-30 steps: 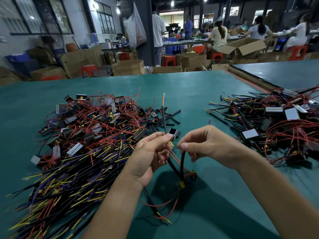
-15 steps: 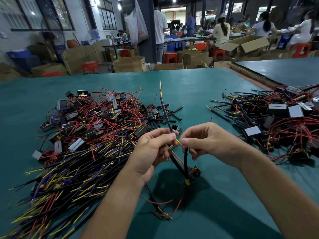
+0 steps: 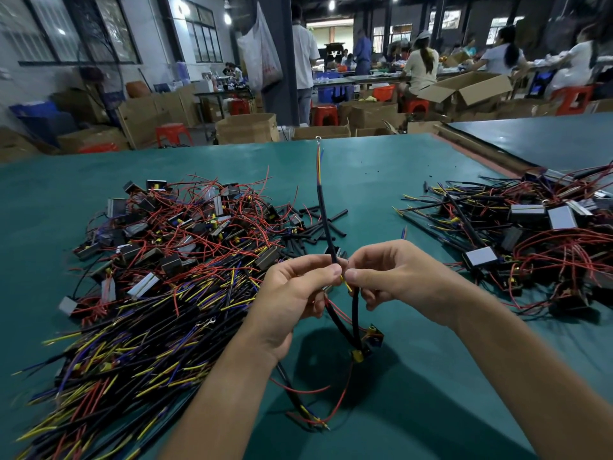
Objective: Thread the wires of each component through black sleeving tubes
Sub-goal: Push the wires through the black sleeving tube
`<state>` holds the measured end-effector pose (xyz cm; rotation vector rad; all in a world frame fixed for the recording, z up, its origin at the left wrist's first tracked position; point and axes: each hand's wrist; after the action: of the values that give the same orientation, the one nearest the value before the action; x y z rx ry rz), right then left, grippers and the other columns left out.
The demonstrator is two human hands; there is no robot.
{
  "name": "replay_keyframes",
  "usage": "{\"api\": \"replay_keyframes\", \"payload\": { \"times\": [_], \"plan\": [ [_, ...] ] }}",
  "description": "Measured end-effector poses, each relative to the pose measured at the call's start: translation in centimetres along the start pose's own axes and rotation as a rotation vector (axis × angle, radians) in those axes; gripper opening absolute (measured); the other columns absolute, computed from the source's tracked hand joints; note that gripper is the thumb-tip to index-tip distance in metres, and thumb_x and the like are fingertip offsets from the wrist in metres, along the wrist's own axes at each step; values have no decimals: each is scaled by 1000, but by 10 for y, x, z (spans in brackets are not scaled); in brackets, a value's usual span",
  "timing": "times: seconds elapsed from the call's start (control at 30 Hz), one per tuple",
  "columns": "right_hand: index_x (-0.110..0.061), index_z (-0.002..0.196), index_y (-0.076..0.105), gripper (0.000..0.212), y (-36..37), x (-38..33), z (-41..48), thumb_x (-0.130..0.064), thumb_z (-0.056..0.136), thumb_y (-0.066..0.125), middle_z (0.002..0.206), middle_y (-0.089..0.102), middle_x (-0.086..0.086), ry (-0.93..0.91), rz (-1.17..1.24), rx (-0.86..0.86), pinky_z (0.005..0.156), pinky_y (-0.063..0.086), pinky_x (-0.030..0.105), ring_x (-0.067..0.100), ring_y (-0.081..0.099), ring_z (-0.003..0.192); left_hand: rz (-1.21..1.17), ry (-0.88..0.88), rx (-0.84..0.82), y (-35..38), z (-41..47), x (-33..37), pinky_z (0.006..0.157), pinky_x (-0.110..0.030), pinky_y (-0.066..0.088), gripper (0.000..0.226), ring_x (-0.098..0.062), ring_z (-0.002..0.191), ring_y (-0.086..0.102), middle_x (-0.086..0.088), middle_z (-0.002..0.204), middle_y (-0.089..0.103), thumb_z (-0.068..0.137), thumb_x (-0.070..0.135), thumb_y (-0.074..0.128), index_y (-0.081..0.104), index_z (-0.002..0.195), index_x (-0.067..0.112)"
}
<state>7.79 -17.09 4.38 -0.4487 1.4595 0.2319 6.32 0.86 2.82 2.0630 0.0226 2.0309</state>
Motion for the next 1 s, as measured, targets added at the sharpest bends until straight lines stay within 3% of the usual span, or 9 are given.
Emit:
{"api": "replay_keyframes", "payload": {
  "times": [0.13,0.27,0.43,0.67,0.77,0.87,1.0],
  "plan": [
    [-9,77,71,13,-1,2,1,-8,88,66,60,54,5,12,18,-20,56,52,23,12,50,51,-1,32,-24,1,-1,-2,44,-16,38,23,-8,46,41,-8,78,66,79,11,70,74,101,4],
    [-6,76,67,14,-2,1,0,-8,89,64,61,54,6,4,0,-48,56,51,23,11,50,52,8,62,-34,2,-2,-1,43,-17,37,11,-9,44,40,-3,68,65,82,5,68,77,86,11],
    [-7,79,63,18,0,-1,-1,-7,95,57,67,56,2,0,-52,-94,57,53,23,12,53,54,28,38,-53,2,-4,2,43,-17,37,18,-10,49,42,-5,67,57,87,6,64,74,75,15],
    [-13,76,60,22,6,4,2,-14,97,56,59,54,-3,-94,-395,19,58,49,38,14,57,53,145,83,31,9,-1,0,39,-18,35,19,-11,42,39,-2,57,59,90,-2,54,63,77,8],
    [-18,76,61,19,7,6,2,-20,94,59,56,55,-8,-160,-552,75,59,49,42,22,54,55,223,114,98,9,1,-4,39,-18,35,15,-12,40,40,-3,54,60,88,2,57,62,74,3],
    [-25,72,59,21,9,5,2,-23,92,61,57,56,-13,-193,-631,116,58,47,38,18,53,58,308,135,123,8,2,-7,40,-18,36,22,-12,40,43,-5,53,62,77,16,58,60,67,-4],
    [-26,72,58,21,10,2,0,-21,92,60,59,57,-20,-223,-702,140,54,38,21,6,48,53,296,100,105,8,1,-5,40,-19,36,23,-14,41,43,-10,54,61,69,21,56,59,59,0]
  ]
}}
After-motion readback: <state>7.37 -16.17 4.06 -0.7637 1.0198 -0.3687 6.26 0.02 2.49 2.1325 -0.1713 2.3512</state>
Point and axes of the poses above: each hand's wrist, its own z-axis towards the middle knuckle, its own y-axis out of the palm, x = y × z
